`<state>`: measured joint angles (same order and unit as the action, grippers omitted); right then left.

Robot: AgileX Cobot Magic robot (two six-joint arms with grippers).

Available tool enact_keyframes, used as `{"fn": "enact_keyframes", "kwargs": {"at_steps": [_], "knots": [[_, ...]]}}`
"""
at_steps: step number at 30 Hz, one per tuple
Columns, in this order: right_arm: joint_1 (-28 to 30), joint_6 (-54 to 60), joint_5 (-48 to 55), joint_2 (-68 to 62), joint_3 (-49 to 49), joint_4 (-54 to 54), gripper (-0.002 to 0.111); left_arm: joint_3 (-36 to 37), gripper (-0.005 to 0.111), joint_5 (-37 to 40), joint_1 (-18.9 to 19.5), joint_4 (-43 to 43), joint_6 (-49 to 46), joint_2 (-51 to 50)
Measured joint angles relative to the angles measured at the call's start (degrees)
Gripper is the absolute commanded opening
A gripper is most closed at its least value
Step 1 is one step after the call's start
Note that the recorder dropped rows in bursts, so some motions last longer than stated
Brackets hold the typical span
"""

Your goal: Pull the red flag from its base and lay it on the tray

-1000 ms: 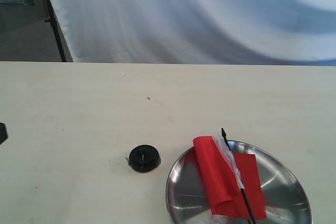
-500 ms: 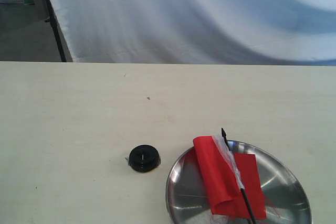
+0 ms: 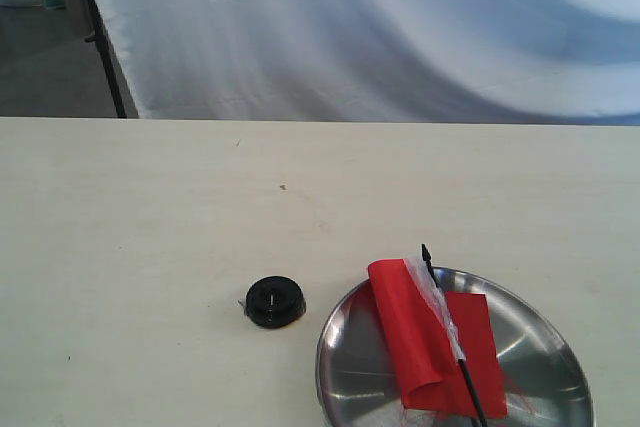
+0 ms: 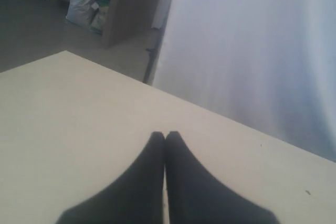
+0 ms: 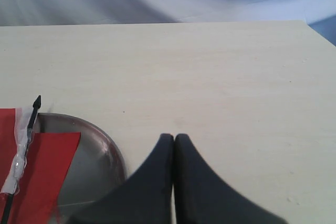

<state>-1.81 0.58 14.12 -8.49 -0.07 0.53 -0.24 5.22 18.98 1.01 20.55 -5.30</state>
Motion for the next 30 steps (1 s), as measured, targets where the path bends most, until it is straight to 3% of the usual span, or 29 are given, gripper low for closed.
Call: {"fn": "enact_keyframes", "kwargs": {"at_steps": [14,20,24,30], "knots": [[0.0,0.0,0.0,0.0,0.0,0.0,0.0,0.1,0.0,0.4,0.2,0.0,-1.0,1.3],[0.0,0.0,0.0,0.0,0.0,0.0,0.0,0.1,0.0,7.6,0.2,1.5,-11.7,4.5],[0.0,0.0,0.0,0.0,0.0,0.0,0.0,0.1,0.0,11.9,-1.8,2.8,-17.6,4.9],[0.0,0.0,0.0,0.0,0.0,0.0,0.0,0.1,0.0,13.0,-5.1,4.0,-19.1,4.9]]}}
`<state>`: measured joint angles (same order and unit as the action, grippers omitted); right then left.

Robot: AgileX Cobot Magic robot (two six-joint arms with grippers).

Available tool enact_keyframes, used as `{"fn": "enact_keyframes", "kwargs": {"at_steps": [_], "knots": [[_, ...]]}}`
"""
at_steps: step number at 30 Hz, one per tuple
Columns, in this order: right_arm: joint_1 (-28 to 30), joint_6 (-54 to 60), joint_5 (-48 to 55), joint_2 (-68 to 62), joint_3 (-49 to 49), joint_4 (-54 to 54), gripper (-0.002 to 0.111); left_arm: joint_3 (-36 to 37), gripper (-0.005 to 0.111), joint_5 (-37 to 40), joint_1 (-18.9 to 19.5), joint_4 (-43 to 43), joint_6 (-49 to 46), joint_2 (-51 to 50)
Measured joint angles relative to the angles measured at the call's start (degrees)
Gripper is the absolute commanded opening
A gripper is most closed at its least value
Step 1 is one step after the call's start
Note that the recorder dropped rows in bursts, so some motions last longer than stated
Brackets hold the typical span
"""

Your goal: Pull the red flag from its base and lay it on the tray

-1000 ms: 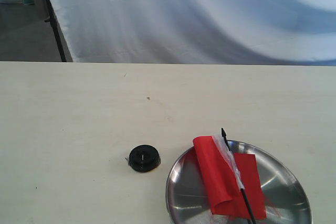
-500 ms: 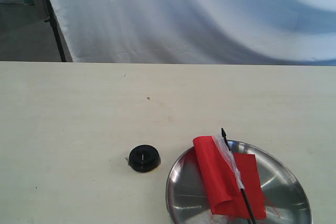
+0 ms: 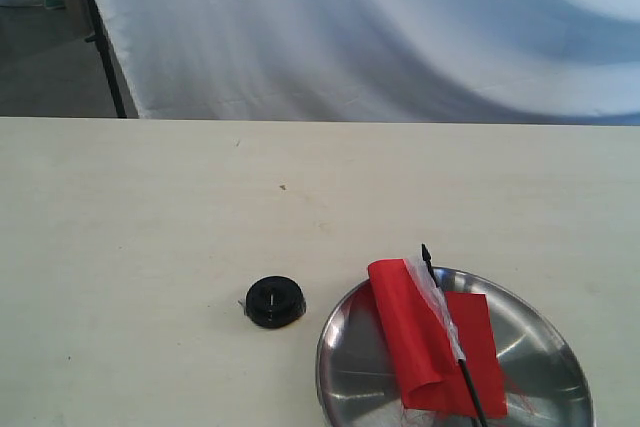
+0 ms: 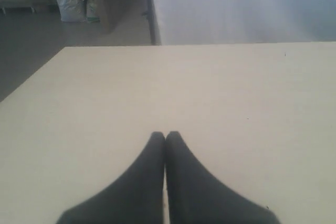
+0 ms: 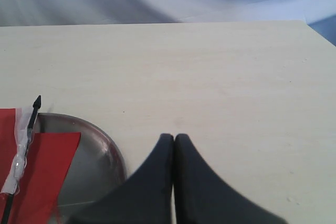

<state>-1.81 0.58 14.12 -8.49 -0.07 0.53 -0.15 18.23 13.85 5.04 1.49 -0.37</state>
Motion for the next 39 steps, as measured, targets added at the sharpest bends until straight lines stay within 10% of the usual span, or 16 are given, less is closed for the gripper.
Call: {"fn": "enact_keyframes", "kwargs": {"at_steps": [39], "knots": [[0.0,0.0,0.0,0.0,0.0,0.0,0.0,0.0,0.0,1.6,0.5,0.0,0.6,0.0]]}}
